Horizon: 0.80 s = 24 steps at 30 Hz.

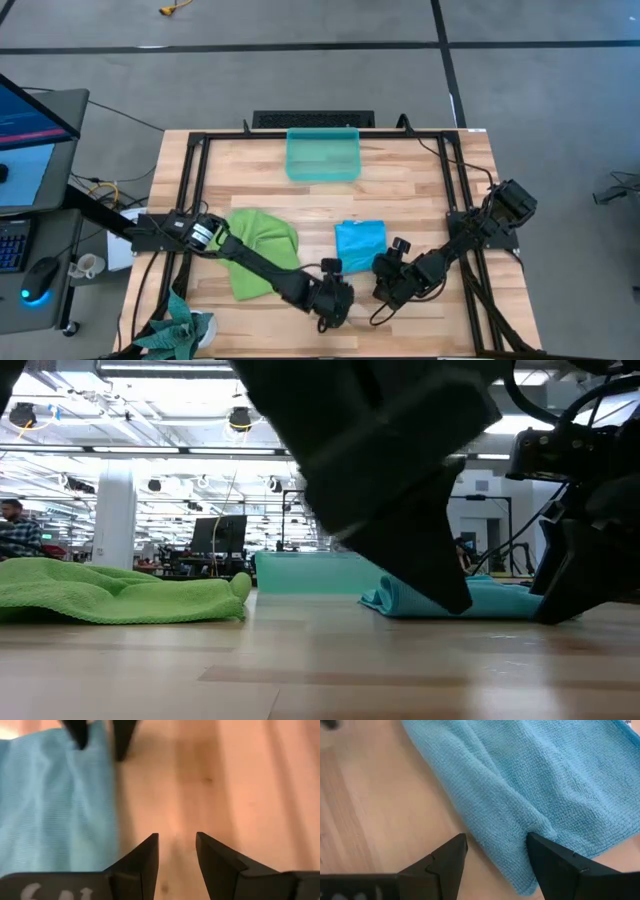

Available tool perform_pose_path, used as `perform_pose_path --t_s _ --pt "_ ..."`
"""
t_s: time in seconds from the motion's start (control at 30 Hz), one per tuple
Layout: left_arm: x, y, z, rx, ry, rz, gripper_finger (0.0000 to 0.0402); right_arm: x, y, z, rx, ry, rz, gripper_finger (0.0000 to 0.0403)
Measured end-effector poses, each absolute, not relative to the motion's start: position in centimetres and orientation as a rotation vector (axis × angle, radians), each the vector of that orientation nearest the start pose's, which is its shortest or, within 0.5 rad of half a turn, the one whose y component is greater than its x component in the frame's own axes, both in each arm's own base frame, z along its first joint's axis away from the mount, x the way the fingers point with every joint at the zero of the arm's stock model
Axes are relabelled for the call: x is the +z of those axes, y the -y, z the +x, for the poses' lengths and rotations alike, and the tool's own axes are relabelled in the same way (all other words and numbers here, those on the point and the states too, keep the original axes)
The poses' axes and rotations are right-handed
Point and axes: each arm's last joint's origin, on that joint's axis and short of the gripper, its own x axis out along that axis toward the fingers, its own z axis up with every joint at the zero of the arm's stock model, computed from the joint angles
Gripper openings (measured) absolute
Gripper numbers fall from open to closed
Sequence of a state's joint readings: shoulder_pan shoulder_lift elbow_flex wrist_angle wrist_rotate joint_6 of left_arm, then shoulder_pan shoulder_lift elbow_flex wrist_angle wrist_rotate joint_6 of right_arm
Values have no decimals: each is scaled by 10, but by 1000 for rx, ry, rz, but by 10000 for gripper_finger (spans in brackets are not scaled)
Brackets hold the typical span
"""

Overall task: Roll microfiber towels into tight, uniform cylinder then place into a basket
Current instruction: Roll the blue microfiber cloth

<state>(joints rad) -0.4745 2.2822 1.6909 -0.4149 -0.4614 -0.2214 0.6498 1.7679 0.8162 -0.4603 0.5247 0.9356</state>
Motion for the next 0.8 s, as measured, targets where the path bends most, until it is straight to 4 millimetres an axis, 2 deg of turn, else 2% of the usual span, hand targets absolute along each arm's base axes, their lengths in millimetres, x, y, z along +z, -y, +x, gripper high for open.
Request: perform_pose_path --t_s 0.17,0.27,0.5,0.8 --pt "139 213 430 80 -873 252 123 106 -155 230 -427 -1067 49 239" --pt "139 205 436 90 -845 243 123 106 -155 230 -427 -1066 51 239" --pt "120 179 439 110 -866 177 123 106 -155 230 -426 -1066 51 239" --pt "119 174 440 149 -852 167 123 106 -155 230 -426 -1066 51 239"
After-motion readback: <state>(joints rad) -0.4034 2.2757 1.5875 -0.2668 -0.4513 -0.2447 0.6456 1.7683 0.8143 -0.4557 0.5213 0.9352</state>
